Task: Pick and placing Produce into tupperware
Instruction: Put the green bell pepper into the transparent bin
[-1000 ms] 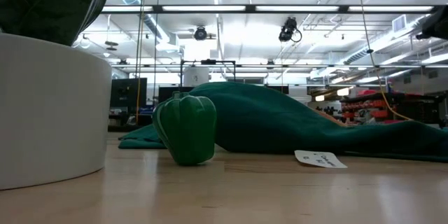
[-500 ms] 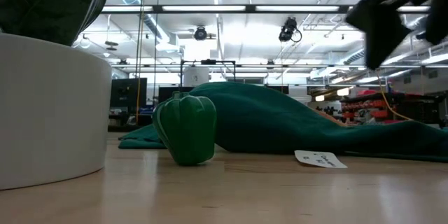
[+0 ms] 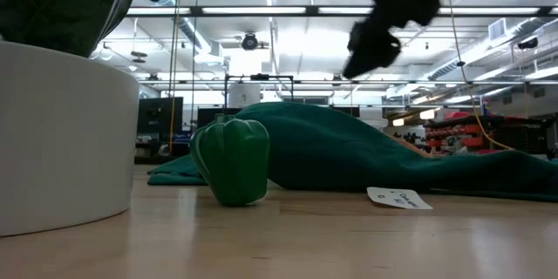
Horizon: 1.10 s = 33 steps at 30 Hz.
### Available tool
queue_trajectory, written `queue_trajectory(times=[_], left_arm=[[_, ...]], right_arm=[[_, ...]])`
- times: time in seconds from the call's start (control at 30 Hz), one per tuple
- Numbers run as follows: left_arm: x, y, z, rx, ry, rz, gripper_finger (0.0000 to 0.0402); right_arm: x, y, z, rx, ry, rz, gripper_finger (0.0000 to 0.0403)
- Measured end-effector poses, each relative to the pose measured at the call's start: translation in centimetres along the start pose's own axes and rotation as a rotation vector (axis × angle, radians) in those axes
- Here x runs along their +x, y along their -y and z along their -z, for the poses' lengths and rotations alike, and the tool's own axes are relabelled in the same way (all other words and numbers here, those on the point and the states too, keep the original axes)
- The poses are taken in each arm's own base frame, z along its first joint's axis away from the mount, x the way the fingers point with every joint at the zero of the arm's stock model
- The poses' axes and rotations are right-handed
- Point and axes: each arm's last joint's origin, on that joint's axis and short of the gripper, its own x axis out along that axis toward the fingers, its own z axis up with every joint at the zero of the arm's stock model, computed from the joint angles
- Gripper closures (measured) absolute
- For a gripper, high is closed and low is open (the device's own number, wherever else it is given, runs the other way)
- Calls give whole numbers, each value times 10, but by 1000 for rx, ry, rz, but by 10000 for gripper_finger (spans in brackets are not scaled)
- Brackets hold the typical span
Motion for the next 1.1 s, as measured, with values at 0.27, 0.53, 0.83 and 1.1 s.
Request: queue_trajectory(times=[0.27,0.53,0.83,1.1], left_arm=[[0,-2,5,20,-52,-16,230],[0,-2,7,27,-75,-12,230],[-1,-2,8,22,-85,-13,230],[-1,-3,11,13,-116,-21,230]], right_arm=[[10,2,-21,-94,182,-85,144],[47,0,-23,-230,128,-102,144],[74,-7,-23,-505,101,-99,144],[86,-8,-26,-532,154,-154,134]])
